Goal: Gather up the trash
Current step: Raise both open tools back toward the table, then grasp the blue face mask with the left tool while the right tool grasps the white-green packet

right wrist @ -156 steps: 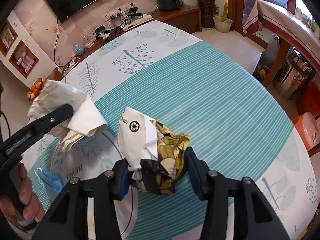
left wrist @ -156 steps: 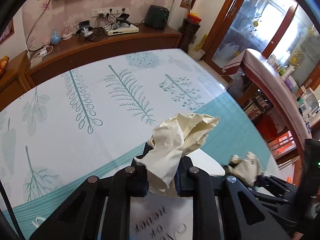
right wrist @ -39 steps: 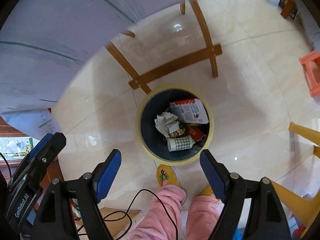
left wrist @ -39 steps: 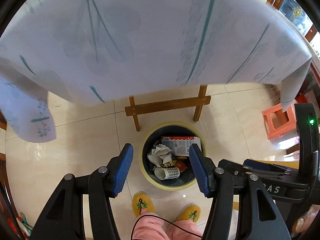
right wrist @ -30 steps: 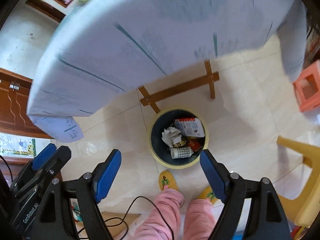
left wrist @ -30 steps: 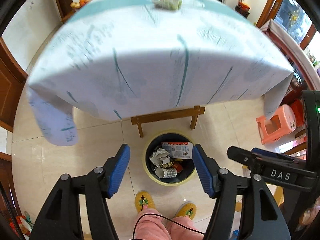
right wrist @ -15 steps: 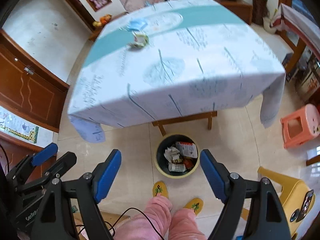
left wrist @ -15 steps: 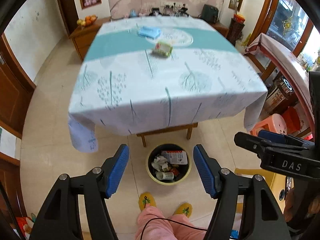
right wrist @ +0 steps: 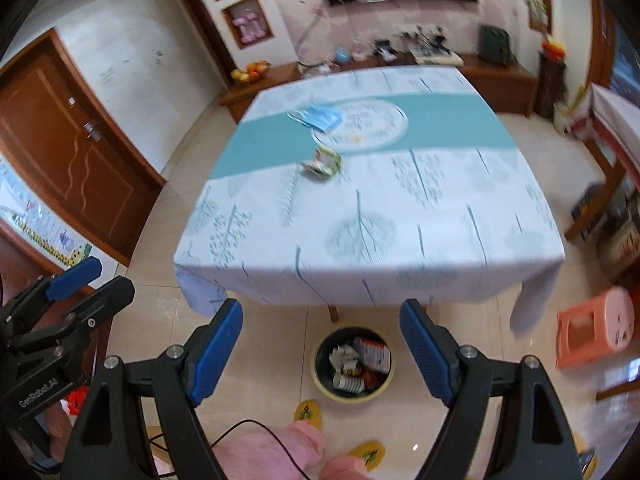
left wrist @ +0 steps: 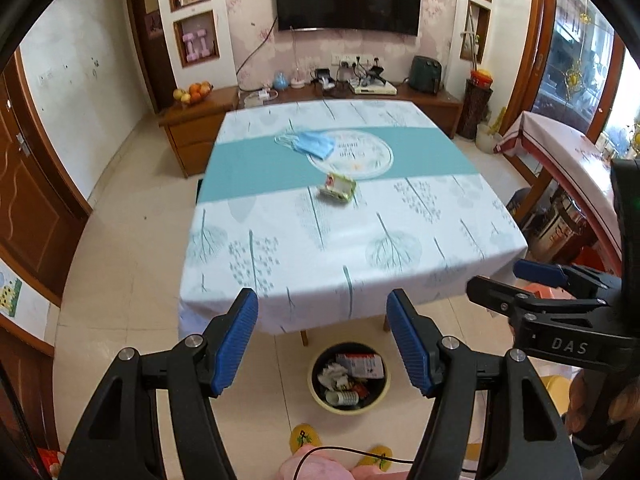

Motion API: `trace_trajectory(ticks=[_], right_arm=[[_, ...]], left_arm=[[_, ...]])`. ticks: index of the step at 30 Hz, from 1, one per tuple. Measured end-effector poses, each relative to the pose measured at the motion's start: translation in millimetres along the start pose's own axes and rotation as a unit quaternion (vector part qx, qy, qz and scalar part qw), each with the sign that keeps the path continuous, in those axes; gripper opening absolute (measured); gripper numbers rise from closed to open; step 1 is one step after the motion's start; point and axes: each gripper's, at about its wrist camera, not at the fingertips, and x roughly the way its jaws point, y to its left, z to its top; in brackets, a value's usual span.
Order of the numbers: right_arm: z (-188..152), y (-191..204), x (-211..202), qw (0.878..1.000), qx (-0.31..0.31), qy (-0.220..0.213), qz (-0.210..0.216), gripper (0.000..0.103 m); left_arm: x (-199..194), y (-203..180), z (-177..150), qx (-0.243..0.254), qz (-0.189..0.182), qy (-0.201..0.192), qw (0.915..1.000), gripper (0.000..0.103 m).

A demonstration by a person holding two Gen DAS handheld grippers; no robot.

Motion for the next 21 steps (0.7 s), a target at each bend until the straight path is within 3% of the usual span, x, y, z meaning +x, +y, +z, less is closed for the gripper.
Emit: trace_trajectory(ticks=[8,15,21], right_arm=[[62.0,18.6,52.1,0.998,-0.065,-0.018,0.005,0.081],[122.4,20.6,144.7,0.994,-0.104,0.012,-0.021,0.081],[147.1,10.1,226.4,0.99,-0.12,0.065,-0.037,0.081]], left_arm=[[33.0,24.6,43.9,0.012,-0.001,-0.001,0.9999,0.065],[117.7,61.8,104.9,0.025,-0.048,0.04,0.9977,0.065],[200.1,88.7,149.4,0.045,-0.08,0.08,0.9926,0.065]])
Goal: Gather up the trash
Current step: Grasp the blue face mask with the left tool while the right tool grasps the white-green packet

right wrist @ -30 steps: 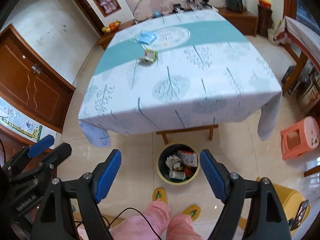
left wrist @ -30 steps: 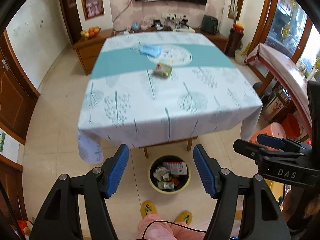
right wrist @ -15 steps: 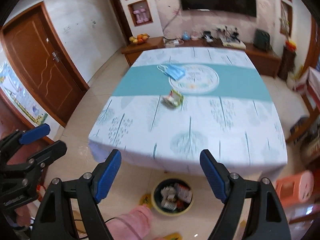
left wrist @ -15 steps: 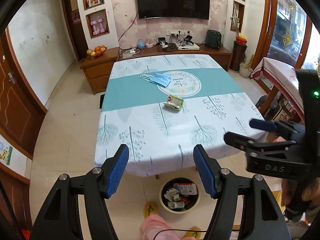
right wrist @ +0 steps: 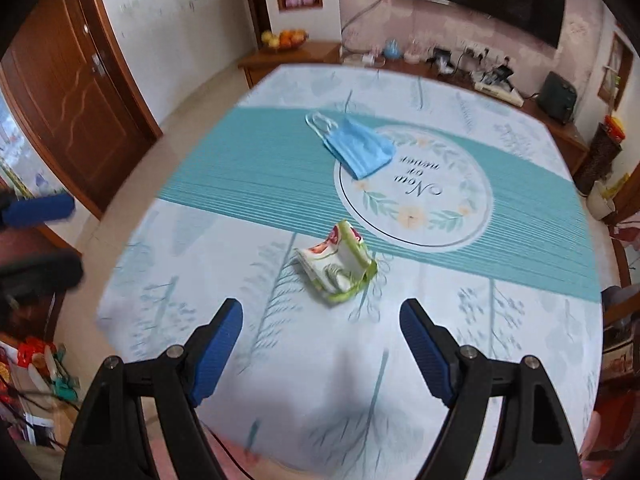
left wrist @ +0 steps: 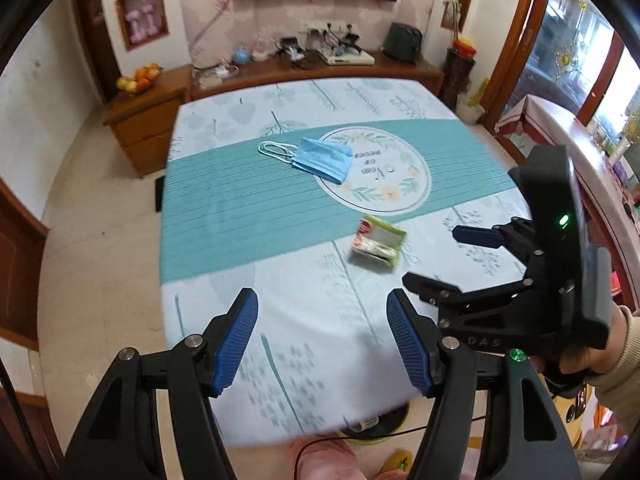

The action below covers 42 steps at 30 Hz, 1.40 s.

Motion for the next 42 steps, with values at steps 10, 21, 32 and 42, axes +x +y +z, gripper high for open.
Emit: trace_trajectory(ticks=[10,21,32,42], right_arm=[[25.5,-9.3,76.3,0.997,-0.031,0.065,-0.017,0.081],[39.7,-22.6,71.9,0.997,-0.002,0.073,-0.021,0.021],[76.1,-83.0,60.7,0.982,0.178,0.01,-0.067,0.017],[101.7,-118.6,75.1,0.96,0.274,-0.032,-0.059,0.017]], left_arm=[[83.1,37.2,56.3,0.018,-0.053,0.052,0.9971,0.065],[134.4,40.6,114.1,0.005,-0.108,0.075,0.9913,0.065],[201.3,31.4,154.3,-0.097,-0.095,0.088,0.9869,0.065],[246.9,33.7,174.4,-0.205,-0.066,0.072,0.9738,0.065]])
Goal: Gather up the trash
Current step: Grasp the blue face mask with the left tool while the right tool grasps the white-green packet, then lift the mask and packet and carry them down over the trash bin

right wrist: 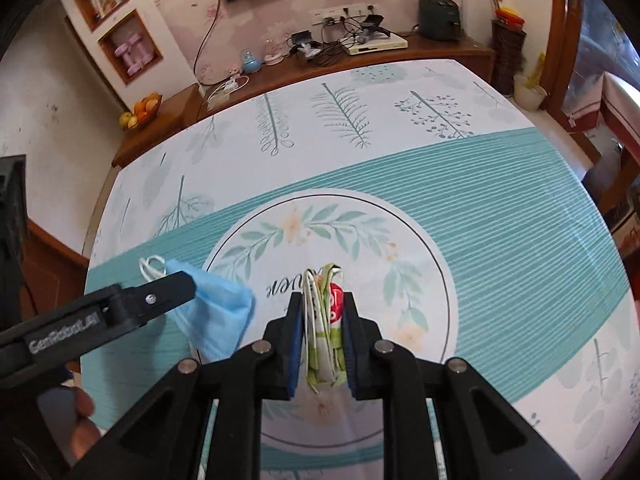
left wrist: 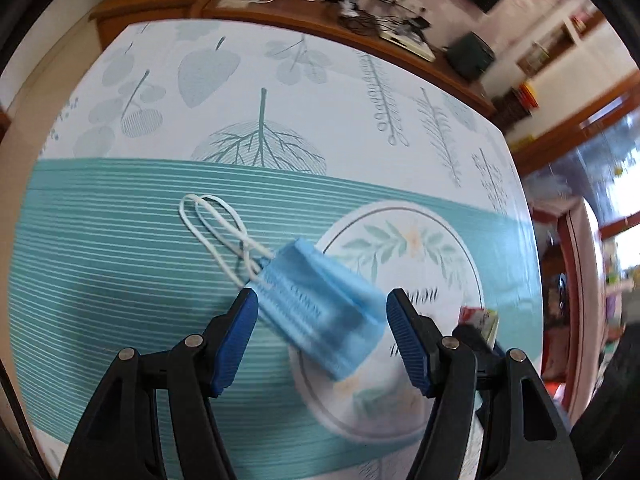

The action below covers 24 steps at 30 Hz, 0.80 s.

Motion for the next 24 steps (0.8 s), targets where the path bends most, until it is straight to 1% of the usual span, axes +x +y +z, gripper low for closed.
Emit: trace_trajectory(ticks=[2,5,8,14,15,16,17,18,19,20,22,23,24], right_arm=[[-1.0,0.5,2.7,1.0,0.003,0.004,0.003,0.017],[-3.4,-1.7,4.6,1.0,0.007,0.006,0.003,0.017],[-5.2,-8.8,4.8,1.0,0.017,0.01,0.005,0.017],[-9.2,-18.9,3.1,0.999,0.039,0.019,0.017,0.017],[-10.3,-19.5,1.6,0.999,0.041,0.019,0.019,0.017],[-11.6,-19.9,0.1,0.999,0.042,0.019,0.021,0.017],[-13.2,-20.3,-1.5,0.999,0.042,0.019,0.023,0.017],[-15.0,-20.4,-3.4,0.999,0.043,0.018,0.026,0.017],[-17.1,-20.5,-5.2,0.998,0.044,0.018,0.029,0.017],[-19.0,-20.9,-6.6,0.998,0.045,0.018,0.031,0.017],[-24.6,-20.8,-9.0,0.998,0.044,0.019,0.034,0.017],[-26.8,-21.4,-9.6,0.998,0.045,0.02,0.036,0.017],[-30.5,-21.7,-10.9,0.998,0.047,0.022,0.039,0.017]], left_arm=[[7.9,-2.1,2.3,-0.014,0.008,0.003,0.9999,0.065],[16.3,-6.0,3.1,-0.016,0.03,0.007,0.9994,0.065],[19.5,-12.6,3.2,-0.006,0.048,0.004,0.9988,0.065],[24.3,-19.4,0.1,0.019,0.083,0.012,0.9963,0.065],[24.0,-19.6,-0.6,0.023,0.087,0.015,0.9959,0.064],[23.1,-20.3,-1.8,0.029,0.091,0.015,0.9953,0.057],[22.0,-20.1,-2.8,0.033,0.095,0.016,0.9948,0.054],[19.4,-17.8,-4.5,0.036,0.094,0.016,0.9948,0.045],[17.9,-16.0,-5.3,0.037,0.092,0.017,0.995,0.037],[15.4,-12.9,-7.8,0.035,0.084,0.018,0.9957,0.033],[12.3,-6.2,-12.1,0.033,0.074,0.018,0.9966,0.019],[11.1,-3.3,-14.8,0.034,0.069,0.019,0.9969,0.016],[10.0,-0.3,-18.2,0.034,0.063,0.019,0.9972,0.011]])
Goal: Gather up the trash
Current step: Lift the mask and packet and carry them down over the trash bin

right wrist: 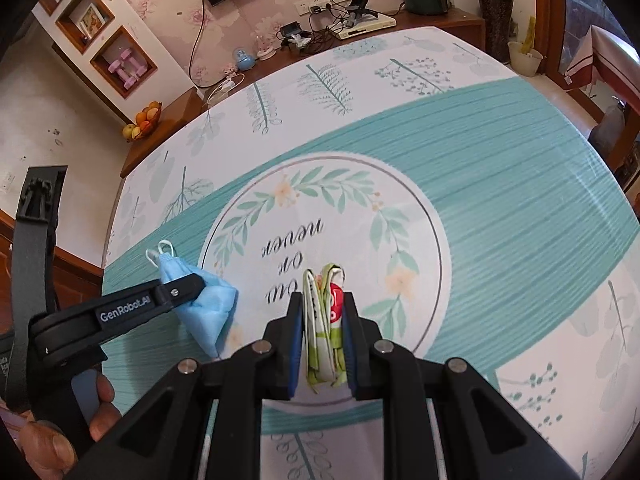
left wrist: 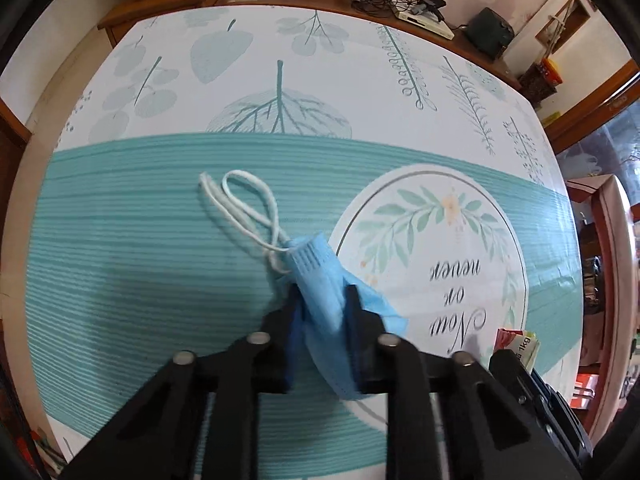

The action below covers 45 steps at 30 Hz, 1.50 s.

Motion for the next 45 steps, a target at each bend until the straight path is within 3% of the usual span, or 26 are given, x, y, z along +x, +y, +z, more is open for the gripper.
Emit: trace_trajectory(ticks=[13,25,30,38,45], right_arm=[[-55.1,-6.1,-50.3,0.999,-0.019,-0.002,0.047,0.017],[-135.4,-20.9,-155.0,0.987,-0.111,-0.024,0.117,0.017],[-176.3,-40.1,-192.3,0.982,-0.14,-0.019,0.129,0.017],[-244.1,-71.9,-209.0,0.981,-0.128,0.026,0.142,0.017],[-297.8,-98.3,-174.3,0.985,-0.083,0.082,0.126,0.017]], left_arm=[[-54.5,9.4,-82.3,-0.007,-0.004,-0.015,0.9999,0.007],[-165.9,-12.0,-232.7,-0.032,-0.002,-0.092,0.9952,0.007],[-190.1,-27.8,-300.4,-0.032,-0.002,-0.102,0.9943,0.007],[-190.4,-45.9,-383.6,0.003,0.005,-0.078,0.9969,0.007],[-150.3,-39.2,-439.6,0.012,0.005,-0.03,0.9995,0.007]])
